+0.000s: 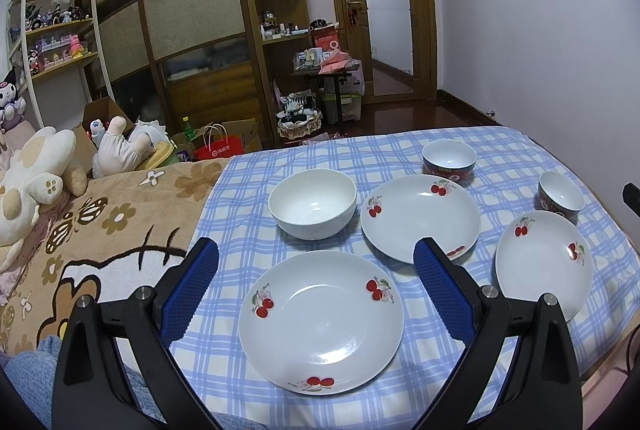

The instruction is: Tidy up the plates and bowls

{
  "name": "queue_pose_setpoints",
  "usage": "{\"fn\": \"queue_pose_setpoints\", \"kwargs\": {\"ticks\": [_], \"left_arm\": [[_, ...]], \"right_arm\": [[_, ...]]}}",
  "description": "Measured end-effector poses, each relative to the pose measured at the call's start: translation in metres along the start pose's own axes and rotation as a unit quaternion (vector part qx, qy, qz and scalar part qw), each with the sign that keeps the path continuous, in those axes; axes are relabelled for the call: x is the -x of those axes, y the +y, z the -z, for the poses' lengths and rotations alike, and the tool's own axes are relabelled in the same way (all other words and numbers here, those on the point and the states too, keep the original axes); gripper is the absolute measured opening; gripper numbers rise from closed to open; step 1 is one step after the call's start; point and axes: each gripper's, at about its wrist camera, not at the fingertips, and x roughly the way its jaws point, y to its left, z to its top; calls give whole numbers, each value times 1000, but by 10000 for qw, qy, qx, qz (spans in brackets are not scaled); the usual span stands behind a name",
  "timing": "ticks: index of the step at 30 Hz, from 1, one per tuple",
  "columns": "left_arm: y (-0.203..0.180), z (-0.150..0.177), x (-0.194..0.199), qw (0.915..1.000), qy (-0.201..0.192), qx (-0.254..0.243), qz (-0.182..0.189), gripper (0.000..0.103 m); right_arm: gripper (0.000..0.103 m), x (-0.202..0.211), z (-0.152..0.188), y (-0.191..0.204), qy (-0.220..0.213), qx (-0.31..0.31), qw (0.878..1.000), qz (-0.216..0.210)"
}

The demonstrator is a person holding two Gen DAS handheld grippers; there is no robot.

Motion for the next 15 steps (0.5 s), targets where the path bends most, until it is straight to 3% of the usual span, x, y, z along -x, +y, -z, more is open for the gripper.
{"fn": "queue_pose_setpoints", "kwargs": {"ticks": [6, 15], "left_arm": [[1, 2, 1, 10000, 79, -14, 35, 97], [-15, -6, 17, 9989, 113, -232, 399, 97]], "right_arm": [[103, 0, 2, 1, 49, -44, 10000, 8], [103, 3, -5, -6, 54, -301, 9995, -51]]}}
